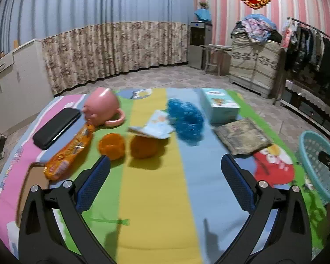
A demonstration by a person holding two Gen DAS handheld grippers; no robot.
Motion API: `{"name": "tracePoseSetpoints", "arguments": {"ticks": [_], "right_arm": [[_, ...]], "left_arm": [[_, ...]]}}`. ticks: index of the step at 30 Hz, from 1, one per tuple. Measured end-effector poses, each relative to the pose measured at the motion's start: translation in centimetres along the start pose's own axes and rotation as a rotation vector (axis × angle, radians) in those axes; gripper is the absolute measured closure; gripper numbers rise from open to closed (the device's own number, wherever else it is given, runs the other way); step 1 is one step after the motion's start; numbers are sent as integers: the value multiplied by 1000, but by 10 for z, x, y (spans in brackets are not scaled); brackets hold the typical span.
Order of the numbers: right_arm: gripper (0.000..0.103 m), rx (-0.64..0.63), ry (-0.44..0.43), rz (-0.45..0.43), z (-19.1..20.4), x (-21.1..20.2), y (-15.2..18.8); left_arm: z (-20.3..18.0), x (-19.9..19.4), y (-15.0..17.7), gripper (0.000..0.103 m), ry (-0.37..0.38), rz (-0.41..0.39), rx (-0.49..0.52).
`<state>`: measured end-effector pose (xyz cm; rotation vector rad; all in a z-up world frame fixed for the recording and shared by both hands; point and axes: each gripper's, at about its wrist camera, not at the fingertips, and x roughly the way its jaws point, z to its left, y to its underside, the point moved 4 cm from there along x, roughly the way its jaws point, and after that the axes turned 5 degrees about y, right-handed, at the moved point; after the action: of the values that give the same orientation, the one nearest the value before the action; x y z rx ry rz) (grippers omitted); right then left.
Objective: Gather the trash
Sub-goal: 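Move both open tools back over the play mat toward the remaining items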
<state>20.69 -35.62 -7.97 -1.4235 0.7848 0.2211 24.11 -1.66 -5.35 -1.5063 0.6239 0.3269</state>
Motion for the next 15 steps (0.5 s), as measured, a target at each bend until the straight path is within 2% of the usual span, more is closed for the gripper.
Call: {"name": "tracePoseSetpoints", "arguments": {"ticks": [9,13,15], "right_arm": [[8,-65,-22,17,28,0,6],[8,-110,-16,17,41,0,9],[8,-127,-18,25,46,1,11]], "left_arm": [[58,6,12,6,-61,31,-43],[92,6,19,6,-69,59,-101],[111,4,18,6,-97,57,-106]]}}
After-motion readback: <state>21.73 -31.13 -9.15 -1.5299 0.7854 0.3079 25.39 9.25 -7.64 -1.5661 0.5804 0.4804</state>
